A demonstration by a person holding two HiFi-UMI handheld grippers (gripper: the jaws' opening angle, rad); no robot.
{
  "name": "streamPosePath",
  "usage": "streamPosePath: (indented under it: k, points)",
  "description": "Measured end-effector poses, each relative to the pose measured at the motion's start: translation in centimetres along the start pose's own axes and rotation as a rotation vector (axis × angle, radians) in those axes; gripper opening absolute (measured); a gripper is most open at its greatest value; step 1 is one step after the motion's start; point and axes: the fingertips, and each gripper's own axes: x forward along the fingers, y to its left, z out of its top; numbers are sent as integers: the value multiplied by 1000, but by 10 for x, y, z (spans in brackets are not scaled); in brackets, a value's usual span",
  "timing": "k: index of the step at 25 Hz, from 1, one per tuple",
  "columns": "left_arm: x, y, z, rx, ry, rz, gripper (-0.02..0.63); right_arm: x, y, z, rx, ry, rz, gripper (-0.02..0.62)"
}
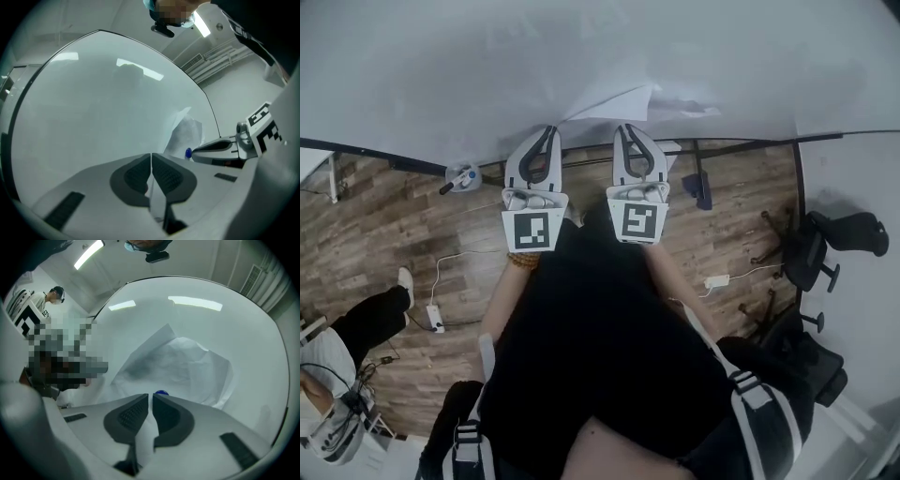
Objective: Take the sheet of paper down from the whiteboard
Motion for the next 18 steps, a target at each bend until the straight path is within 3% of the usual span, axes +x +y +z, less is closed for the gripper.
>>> streamPosePath:
  k: [4, 5, 8, 9, 18]
  points:
    - [3, -1, -1, 5, -2, -13, 17, -2, 1, 3, -4, -3, -20, 40]
    - [2, -4, 1, 34, -5, -27, 17, -4, 0, 3, 1, -3, -29, 43]
    - [0, -16, 1, 241, 30, -119, 17, -7, -7, -2, 8, 21, -54, 66]
    - [1, -17, 0, 258, 31, -132, 17, -7, -10, -3, 7, 28, -61, 72]
    - [2, -25, -4, 248, 40, -145, 17, -4, -20, -5, 5, 50, -72, 132]
